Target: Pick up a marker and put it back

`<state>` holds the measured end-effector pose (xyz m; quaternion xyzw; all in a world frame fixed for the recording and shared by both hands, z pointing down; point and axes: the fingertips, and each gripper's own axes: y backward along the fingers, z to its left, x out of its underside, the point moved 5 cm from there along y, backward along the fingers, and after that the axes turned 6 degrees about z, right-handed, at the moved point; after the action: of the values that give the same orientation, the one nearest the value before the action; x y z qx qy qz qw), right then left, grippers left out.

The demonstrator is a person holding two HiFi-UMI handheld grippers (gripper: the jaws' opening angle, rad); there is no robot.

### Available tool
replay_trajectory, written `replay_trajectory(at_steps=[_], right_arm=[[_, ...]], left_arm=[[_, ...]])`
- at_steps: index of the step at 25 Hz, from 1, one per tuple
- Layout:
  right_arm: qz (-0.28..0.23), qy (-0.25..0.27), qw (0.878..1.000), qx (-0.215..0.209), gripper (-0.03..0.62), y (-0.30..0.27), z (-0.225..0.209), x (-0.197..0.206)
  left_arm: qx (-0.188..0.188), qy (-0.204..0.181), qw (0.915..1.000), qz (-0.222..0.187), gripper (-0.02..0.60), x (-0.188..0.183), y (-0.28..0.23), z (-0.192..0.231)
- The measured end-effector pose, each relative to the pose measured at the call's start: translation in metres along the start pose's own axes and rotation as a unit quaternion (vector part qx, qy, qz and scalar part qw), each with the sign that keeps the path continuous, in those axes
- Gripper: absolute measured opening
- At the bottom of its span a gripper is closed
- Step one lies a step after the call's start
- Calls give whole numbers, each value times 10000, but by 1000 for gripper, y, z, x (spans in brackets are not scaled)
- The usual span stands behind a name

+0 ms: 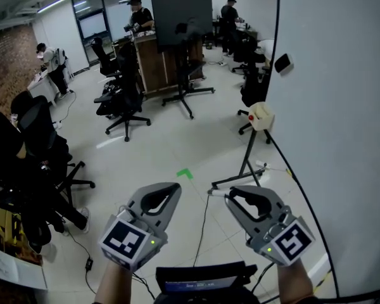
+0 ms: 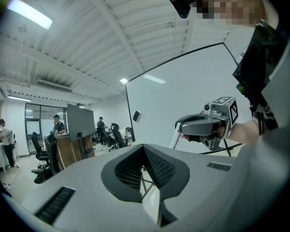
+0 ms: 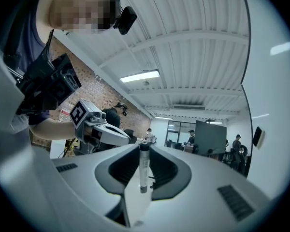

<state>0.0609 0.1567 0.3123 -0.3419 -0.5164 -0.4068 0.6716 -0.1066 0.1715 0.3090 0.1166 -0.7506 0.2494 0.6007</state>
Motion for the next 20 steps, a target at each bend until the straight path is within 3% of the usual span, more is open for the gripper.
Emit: replay_trajectory(at_steps=[10, 20], right_arm=[[224, 292, 9993, -100, 80, -53, 90, -24], [558, 320, 9975, 294, 80, -64, 158, -40]], left_arm=[[-135, 307, 9992, -218, -5, 37, 94, 47], [416, 673, 9956, -509, -3, 63, 150, 57]])
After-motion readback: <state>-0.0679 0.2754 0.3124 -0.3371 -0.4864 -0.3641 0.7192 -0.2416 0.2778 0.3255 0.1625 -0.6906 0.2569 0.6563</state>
